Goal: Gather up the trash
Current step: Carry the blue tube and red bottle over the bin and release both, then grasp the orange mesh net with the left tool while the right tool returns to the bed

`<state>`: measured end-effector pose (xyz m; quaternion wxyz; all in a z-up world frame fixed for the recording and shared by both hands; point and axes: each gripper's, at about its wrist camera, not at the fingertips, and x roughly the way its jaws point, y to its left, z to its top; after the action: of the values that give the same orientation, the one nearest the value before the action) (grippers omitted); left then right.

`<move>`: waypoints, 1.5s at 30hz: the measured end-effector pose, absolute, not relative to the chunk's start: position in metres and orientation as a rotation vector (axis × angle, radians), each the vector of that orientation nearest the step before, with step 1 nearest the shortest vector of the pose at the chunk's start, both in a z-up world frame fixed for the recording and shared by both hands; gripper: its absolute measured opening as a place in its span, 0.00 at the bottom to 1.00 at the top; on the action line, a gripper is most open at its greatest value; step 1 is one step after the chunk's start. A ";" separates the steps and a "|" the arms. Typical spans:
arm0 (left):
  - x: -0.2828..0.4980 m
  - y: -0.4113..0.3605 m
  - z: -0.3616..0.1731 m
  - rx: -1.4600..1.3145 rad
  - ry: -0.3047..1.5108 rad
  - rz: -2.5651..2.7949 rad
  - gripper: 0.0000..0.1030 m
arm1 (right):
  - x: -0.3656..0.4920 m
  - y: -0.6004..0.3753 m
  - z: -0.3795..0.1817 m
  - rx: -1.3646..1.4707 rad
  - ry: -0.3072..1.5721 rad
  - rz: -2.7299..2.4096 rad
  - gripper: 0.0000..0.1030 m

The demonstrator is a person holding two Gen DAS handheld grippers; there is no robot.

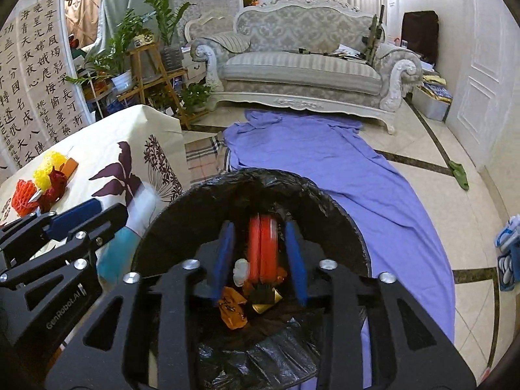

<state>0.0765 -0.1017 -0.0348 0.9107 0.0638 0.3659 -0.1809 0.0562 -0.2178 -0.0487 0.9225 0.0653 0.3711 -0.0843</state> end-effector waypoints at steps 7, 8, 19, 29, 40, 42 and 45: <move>0.075 -0.095 -0.032 0.117 0.744 -0.338 0.53 | 0.053 -0.225 -0.048 0.146 0.765 -0.191 0.37; 0.074 -0.094 -0.032 0.121 0.740 -0.332 0.54 | 0.052 -0.225 -0.048 0.147 0.764 -0.192 0.38; 0.062 -0.063 -0.021 0.123 0.705 -0.247 0.68 | 0.048 -0.207 -0.035 0.135 0.738 -0.174 0.59; 0.059 0.014 -0.018 0.092 0.716 -0.070 0.71 | 0.059 -0.142 -0.028 0.093 0.750 -0.027 0.60; 0.072 0.096 -0.025 0.061 0.736 0.089 0.73 | 0.083 -0.063 -0.025 0.012 0.769 0.131 0.64; 0.079 0.102 -0.024 0.067 0.734 0.089 0.74 | 0.090 -0.056 -0.023 0.005 0.770 0.142 0.65; 0.089 0.106 -0.024 0.081 0.727 0.088 0.75 | 0.101 -0.048 -0.019 -0.004 0.762 0.145 0.65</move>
<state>0.0894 0.1055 -0.0242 0.9330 0.0396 0.3551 0.0429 0.1006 -0.0478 -0.0187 0.9257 -0.0019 0.3716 0.0706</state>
